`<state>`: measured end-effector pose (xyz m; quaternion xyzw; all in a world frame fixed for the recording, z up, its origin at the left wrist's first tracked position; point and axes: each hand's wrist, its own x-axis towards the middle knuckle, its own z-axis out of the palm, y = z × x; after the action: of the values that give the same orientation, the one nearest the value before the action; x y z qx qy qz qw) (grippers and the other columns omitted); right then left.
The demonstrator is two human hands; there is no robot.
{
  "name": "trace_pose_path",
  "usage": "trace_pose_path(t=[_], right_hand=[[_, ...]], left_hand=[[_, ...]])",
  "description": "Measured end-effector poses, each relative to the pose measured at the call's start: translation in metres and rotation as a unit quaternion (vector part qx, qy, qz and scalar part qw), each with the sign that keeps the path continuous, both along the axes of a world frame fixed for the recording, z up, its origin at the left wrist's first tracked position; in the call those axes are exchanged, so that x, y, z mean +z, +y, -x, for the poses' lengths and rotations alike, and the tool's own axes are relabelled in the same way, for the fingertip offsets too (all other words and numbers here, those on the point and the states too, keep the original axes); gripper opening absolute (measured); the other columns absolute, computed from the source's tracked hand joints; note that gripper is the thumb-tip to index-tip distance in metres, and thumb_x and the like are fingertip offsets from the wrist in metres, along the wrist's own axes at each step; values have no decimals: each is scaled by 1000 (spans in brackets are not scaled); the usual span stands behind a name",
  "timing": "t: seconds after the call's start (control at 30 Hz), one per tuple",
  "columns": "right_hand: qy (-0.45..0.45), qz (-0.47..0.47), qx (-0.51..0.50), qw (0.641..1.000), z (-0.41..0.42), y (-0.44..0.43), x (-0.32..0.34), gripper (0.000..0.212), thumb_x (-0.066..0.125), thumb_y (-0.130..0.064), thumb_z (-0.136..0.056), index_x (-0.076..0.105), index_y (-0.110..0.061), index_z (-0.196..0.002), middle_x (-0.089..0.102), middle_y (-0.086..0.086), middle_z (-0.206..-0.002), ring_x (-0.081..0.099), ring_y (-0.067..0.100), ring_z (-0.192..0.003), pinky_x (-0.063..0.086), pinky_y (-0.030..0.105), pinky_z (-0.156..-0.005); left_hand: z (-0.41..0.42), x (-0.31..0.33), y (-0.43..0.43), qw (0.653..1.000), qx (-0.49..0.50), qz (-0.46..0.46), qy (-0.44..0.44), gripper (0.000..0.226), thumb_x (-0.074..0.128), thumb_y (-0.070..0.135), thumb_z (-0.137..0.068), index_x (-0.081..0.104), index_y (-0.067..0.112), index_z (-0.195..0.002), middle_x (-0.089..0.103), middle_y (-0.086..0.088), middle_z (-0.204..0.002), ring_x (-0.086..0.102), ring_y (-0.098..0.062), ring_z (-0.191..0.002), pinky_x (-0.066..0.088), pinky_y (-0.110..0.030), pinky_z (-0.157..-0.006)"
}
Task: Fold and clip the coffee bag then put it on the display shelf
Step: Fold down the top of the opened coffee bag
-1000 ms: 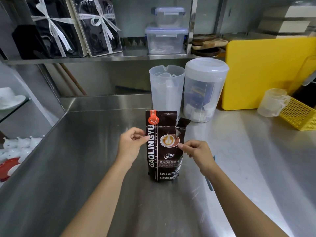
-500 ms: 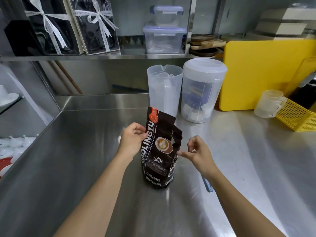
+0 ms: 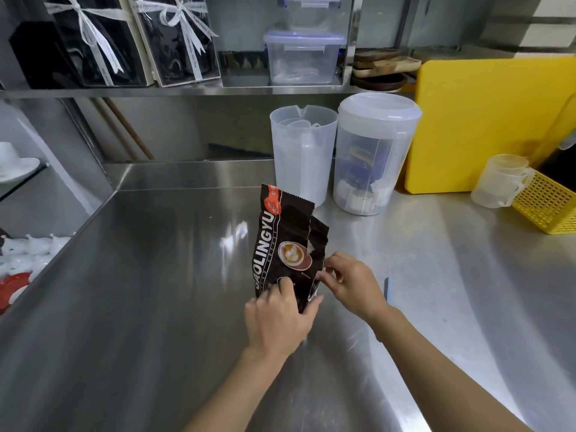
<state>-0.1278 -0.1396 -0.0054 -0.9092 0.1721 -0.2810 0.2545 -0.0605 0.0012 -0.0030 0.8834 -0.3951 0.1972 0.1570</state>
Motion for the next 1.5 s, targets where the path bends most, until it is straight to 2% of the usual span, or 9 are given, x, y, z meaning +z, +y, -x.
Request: trace_pose_path(t=[0.13,0.3,0.47,0.63,0.8,1.0,1.23,1.37,1.5], right_hand=[[-15,54,4,998,-4,-3,-3,35,51,-34,-82,59,-3,-67,58,10,-61,44,17,-54,37,31,-47],[-53,118,3,992,-8,8,-8,34,46,-28,-81,48,-6,-56,53,7,-51,48,25,-45,30,24,-39],[-63,165,9,984,-10,15,-13,36,45,-34,-85,47,-8,-60,55,6,-50,50,25,-43,33,24,-34],[-38,232,41,971,-16,18,-18,53,18,-38,-96,49,-8,-65,57,7,-55,52,26,-44,33,26,-32],[-43,240,45,969,-21,15,-19,31,41,-25,-87,48,-6,-64,56,9,-53,51,29,-41,33,27,-30],[-5,177,45,983,-15,19,-31,49,39,-54,-81,52,-6,-76,63,9,-67,59,29,-55,43,31,-37],[-20,161,70,984,-20,36,-21,25,44,-23,-84,48,-5,-68,59,12,-58,56,33,-47,36,27,-35],[93,15,5,996,-16,36,-3,52,63,-54,-74,50,-6,-92,65,9,-86,60,29,-78,44,36,-66],[176,71,-2,982,-21,43,3,77,62,-69,-62,38,-7,-101,62,11,-101,60,33,-89,40,38,-64]], left_hand=[[-2,-1,-6,999,-9,-7,-48,39,42,47,-76,53,15,-57,57,-3,-42,56,-20,-36,36,-22,-35],[-13,-7,0,997,-50,18,-62,29,41,29,-82,53,16,-59,60,-2,-47,59,-20,-43,39,-24,-43],[-25,-6,13,998,-35,9,-58,28,40,30,-82,52,18,-60,61,0,-49,60,-20,-46,39,-24,-45],[-27,1,16,999,4,-31,-37,37,41,41,-79,56,16,-55,63,-2,-47,61,-22,-45,43,-25,-48],[-27,7,11,998,-22,-39,-37,31,57,28,-76,53,12,-50,59,-4,-41,57,-24,-38,36,-21,-35],[-22,-4,22,995,-11,59,78,36,65,19,-81,51,2,-53,60,-16,-48,57,-32,-43,35,-29,-40],[-17,-4,24,985,-19,103,136,37,51,22,-91,54,-6,-68,62,-27,-73,57,-41,-68,39,-42,-58],[-27,-8,30,975,-31,130,179,34,47,22,-92,54,-7,-75,60,-26,-80,55,-40,-76,38,-41,-66],[-33,-12,36,959,-61,147,234,26,46,21,-93,59,-2,-90,61,-21,-86,57,-35,-82,39,-38,-71]])
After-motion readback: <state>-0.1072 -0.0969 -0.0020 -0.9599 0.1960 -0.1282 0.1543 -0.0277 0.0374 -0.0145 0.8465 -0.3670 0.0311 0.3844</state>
